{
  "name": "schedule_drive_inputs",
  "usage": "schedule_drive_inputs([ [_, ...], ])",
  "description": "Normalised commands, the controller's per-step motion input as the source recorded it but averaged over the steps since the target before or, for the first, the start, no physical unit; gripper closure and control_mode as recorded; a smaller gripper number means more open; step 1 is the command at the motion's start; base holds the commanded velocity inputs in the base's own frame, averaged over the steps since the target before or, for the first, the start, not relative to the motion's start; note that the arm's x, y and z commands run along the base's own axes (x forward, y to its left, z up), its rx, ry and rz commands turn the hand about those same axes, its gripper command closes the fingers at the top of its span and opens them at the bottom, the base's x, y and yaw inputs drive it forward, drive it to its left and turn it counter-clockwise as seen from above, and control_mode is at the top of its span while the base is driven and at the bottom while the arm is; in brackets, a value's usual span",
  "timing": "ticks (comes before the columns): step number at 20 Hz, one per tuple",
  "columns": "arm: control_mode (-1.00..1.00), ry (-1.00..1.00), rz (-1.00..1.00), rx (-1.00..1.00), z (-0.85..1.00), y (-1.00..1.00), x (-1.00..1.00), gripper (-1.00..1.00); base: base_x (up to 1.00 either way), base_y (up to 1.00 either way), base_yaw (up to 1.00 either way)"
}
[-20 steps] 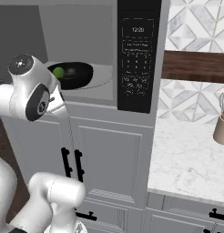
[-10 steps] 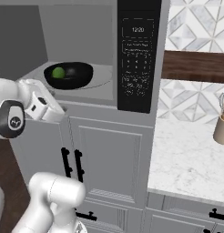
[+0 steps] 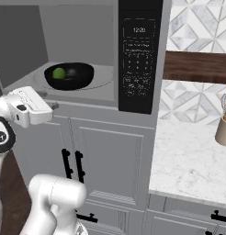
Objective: Pick the avocado from the sink and place it in the bowl. Then pick the bowl and place it in the microwave. Then close the microwave door and press the start button.
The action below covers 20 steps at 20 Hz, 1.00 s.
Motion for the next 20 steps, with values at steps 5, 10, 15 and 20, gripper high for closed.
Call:
schedule_drive_inputs([
  [5, -1.0, -0.23, 0.0, -0.33, -0.29, 0.03, -0.29, -1.0, 0.0, 0.0, 0.0],
  [10, -1.0, -0.19, 0.0, -0.34, -0.6, 0.0, 0.0, -1.0, 0.0, 0.0, 0.0],
  [15, -1.0, -0.14, 0.0, -0.32, -0.53, 0.14, -0.01, -1.0, 0.0, 0.0, 0.0],
  [20, -1.0, -0.09, 0.0, -0.27, -0.42, 0.44, -0.06, -1.0, 0.0, 0.0, 0.0],
])
